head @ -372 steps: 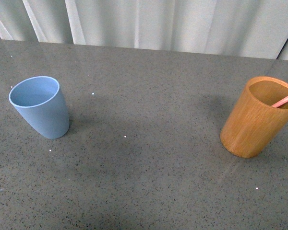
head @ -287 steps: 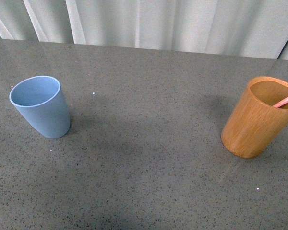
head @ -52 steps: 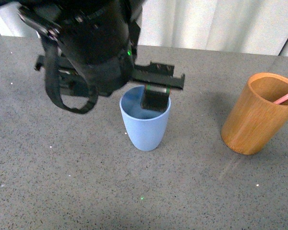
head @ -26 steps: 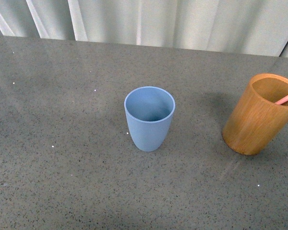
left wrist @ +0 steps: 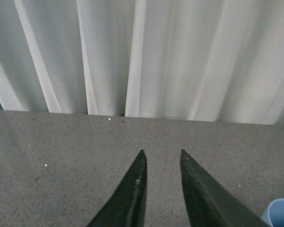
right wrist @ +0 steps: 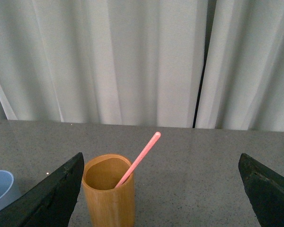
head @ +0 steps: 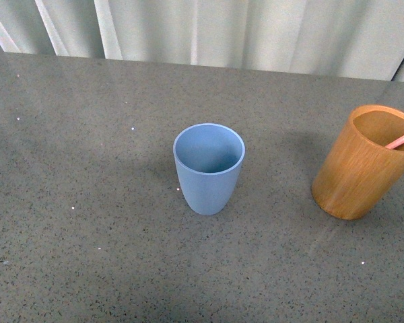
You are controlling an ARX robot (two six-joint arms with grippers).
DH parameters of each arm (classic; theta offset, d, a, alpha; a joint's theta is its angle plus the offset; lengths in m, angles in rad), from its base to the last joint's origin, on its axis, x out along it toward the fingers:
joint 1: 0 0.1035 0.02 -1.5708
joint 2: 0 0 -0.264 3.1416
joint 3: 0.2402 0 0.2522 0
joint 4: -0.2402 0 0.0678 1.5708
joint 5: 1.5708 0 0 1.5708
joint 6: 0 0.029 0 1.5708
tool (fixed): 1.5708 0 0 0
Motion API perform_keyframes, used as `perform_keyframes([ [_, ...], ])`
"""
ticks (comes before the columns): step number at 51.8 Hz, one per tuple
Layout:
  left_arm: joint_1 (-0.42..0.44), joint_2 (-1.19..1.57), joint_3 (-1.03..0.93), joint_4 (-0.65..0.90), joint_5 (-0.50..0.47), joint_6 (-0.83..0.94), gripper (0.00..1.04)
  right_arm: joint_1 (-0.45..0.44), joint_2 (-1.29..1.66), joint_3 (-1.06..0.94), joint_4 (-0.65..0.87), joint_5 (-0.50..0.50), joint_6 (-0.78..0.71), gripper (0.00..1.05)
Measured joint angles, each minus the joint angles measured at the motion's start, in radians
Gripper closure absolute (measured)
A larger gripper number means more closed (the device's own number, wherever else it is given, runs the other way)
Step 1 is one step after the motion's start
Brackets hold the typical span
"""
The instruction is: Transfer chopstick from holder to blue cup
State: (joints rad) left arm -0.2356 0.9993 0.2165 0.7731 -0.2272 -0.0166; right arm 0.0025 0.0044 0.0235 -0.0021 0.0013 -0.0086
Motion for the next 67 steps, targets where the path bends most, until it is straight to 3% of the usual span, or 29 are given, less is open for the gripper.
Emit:
perform_keyframes([
  [7, 0.042, -0.079, -0.052, -0.025, 0.044, 0.004, 1.02, 0.000, 0.000, 0.000, 0.000, 0.000, 0.000, 0.10],
  [28, 0.134, -0.303, -0.148, -0.154, 0.130, 0.009, 1.01, 0.000, 0.000, 0.000, 0.000, 0.000, 0.000, 0.10],
  [30, 0.178, -0.342, -0.159, -0.183, 0.196, 0.009, 1.01, 0.000, 0.000, 0.000, 0.000, 0.000, 0.000, 0.10],
  [34, 0.227, -0.379, -0.189, -0.178, 0.220, 0.009, 1.01, 0.000, 0.000, 0.000, 0.000, 0.000, 0.000, 0.10],
  [67, 0.233, -0.742, -0.198, -0.511, 0.225, 0.010, 1.01, 0.000, 0.000, 0.000, 0.000, 0.000, 0.000, 0.10],
])
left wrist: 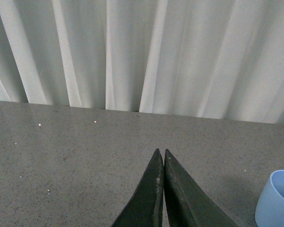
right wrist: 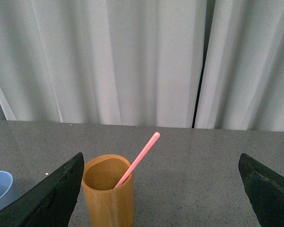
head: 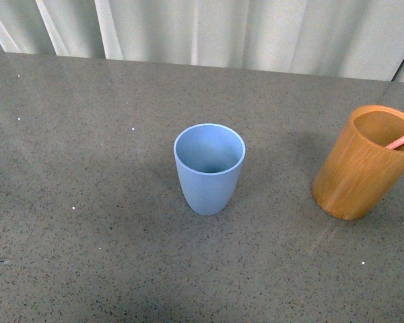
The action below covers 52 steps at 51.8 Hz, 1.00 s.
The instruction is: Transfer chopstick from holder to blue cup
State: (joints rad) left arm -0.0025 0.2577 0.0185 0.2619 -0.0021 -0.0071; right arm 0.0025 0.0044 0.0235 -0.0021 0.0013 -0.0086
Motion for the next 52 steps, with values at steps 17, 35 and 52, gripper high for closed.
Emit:
perform_keyframes([
  [17, 0.000, -0.077, 0.000, -0.077, 0.000, 0.000, 1.01, 0.000, 0.000, 0.000, 0.000, 0.000, 0.000, 0.10],
  [35, 0.000, -0.253, 0.000, -0.260, 0.002, 0.001, 1.01, 0.000, 0.000, 0.000, 0.000, 0.000, 0.000, 0.10],
  [52, 0.000, -0.254, 0.000, -0.261, 0.002, 0.000, 0.86, 0.000, 0.000, 0.000, 0.000, 0.000, 0.000, 0.10],
])
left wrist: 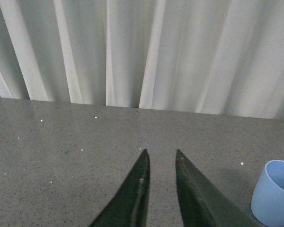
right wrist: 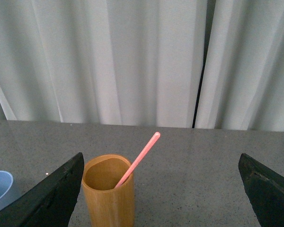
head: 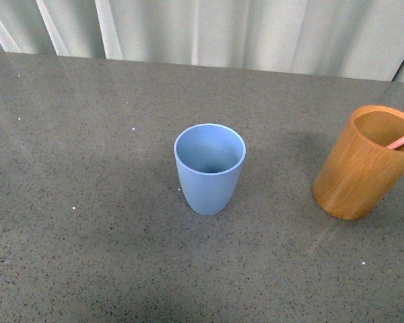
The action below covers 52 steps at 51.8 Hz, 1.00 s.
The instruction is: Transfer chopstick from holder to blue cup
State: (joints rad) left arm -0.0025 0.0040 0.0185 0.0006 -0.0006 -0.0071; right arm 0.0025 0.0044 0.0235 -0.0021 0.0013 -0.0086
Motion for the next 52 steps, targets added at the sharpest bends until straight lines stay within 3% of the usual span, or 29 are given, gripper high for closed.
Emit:
perform_keyframes([
  [9, 0.000, 0.000, 0.000, 0.000, 0.000, 0.000, 0.52, 0.000, 0.001, 0.001, -0.002, 0.002, 0.003, 0.10],
  [13, 0.000, 0.000, 0.000, 0.000, 0.000, 0.000, 0.35, -0.012, 0.162, 0.082, -0.198, 0.061, 0.055, 0.10],
  [15, 0.000, -0.001, 0.000, 0.000, 0.000, 0.000, 0.26, -0.040, 0.262, 0.087, -0.179, 0.042, 0.058, 0.10],
  [20, 0.000, -0.001, 0.000, 0.000, 0.000, 0.003, 0.05, -0.127, 0.534, 0.079, 0.070, -0.052, 0.039, 0.10],
  [37, 0.000, -0.001, 0.000, 0.000, 0.000, 0.002, 0.07, -0.153, 1.232, 0.096, 0.779, -0.139, -0.033, 0.10],
  [43, 0.000, -0.001, 0.000, 0.000, 0.000, 0.002, 0.07, -0.131, 1.406, 0.142, 0.912, -0.139, -0.032, 0.10],
  [52, 0.000, -0.001, 0.000, 0.000, 0.000, 0.003, 0.07, -0.079, 1.548, 0.209, 0.987, -0.126, -0.024, 0.10],
])
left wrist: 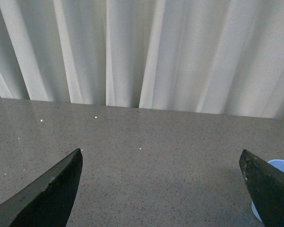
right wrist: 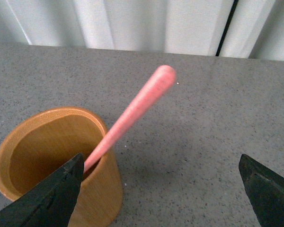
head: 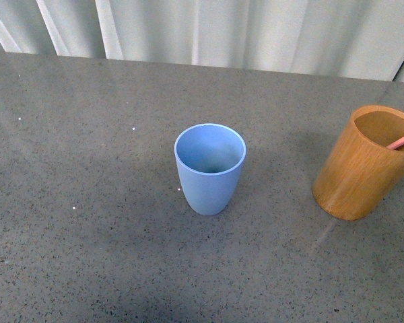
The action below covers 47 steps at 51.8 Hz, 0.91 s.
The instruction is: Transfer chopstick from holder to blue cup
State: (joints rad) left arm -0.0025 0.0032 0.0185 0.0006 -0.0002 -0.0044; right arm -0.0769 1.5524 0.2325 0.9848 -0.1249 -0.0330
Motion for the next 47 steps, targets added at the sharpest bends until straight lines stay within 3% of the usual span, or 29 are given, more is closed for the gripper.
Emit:
perform_keyframes([
  [26, 0.000, 0.000, 0.000, 0.000, 0.000, 0.000, 0.07, 0.131, 0.171, 0.160, 0.056, 0.075, 0.016, 0.11],
  [43, 0.000, 0.000, 0.000, 0.000, 0.000, 0.000, 0.07, 0.172, 0.181, 0.167, 0.071, 0.098, 0.016, 0.65],
  [47, 0.000, 0.000, 0.000, 0.000, 0.000, 0.000, 0.07, 0.185, 0.165, 0.174, 0.049, 0.103, 0.019, 0.84],
])
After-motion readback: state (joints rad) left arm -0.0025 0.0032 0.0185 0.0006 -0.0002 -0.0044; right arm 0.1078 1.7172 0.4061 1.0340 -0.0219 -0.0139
